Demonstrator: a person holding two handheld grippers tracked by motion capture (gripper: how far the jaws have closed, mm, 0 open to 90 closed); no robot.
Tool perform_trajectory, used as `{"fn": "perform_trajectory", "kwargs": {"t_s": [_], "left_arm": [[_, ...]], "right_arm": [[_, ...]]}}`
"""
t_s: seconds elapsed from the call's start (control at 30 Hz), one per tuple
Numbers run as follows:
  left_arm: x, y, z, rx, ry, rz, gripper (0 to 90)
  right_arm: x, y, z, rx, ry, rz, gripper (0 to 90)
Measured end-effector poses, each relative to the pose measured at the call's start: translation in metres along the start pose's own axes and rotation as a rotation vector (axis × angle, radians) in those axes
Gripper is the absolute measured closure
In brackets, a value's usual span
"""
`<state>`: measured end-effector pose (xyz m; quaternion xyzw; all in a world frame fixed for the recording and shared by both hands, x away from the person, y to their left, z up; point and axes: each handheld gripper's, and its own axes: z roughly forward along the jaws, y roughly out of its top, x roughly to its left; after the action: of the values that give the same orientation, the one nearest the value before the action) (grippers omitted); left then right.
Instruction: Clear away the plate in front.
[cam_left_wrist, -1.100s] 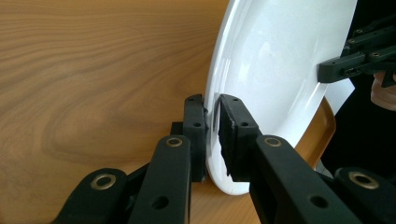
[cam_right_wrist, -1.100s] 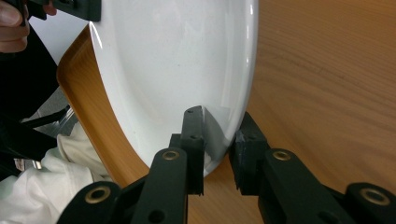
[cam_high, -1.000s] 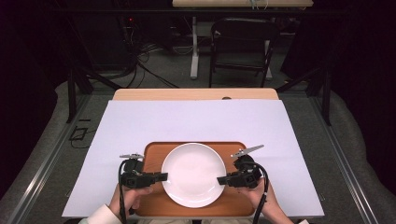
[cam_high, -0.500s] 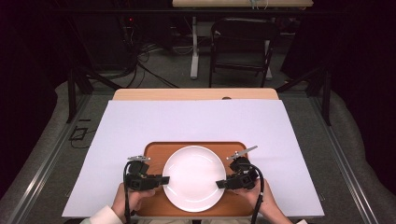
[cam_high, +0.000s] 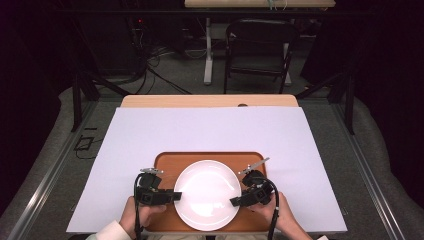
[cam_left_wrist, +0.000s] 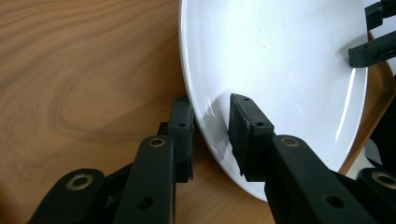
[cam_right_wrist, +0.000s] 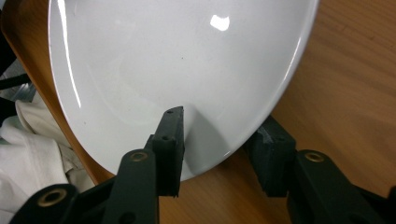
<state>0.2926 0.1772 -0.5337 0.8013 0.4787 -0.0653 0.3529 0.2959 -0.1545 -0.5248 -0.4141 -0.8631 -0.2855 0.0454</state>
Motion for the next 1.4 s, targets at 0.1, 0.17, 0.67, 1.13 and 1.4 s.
{"fn": "perform_trajectory", "kwargs": {"t_s": [0.1, 0.17, 0.67, 1.13, 1.4], "left_arm": [[-0.001, 0.0, 0.0, 0.012, 0.01, 0.018, 69.6], [-0.003, 0.001, 0.0, 0.017, 0.029, 0.035, 68.7], [-0.002, 0.003, -0.002, 0.012, 0.058, 0.058, 55.8], [-0.021, 0.002, -0.045, -0.174, 0.136, 0.321, 14.6], [-0.018, -0.006, -0.071, -0.246, 0.19, 0.362, 4.8]], "right_arm": [[0.003, 0.001, 0.001, 0.02, -0.013, -0.001, 54.6], [0.004, 0.001, 0.001, 0.028, -0.022, -0.01, 53.0], [0.005, 0.0, 0.004, 0.066, -0.075, -0.067, 45.3], [0.011, -0.005, -0.037, -0.135, -0.12, -0.246, 4.5], [0.006, -0.02, -0.065, -0.243, -0.169, -0.27, 0.0]]}}
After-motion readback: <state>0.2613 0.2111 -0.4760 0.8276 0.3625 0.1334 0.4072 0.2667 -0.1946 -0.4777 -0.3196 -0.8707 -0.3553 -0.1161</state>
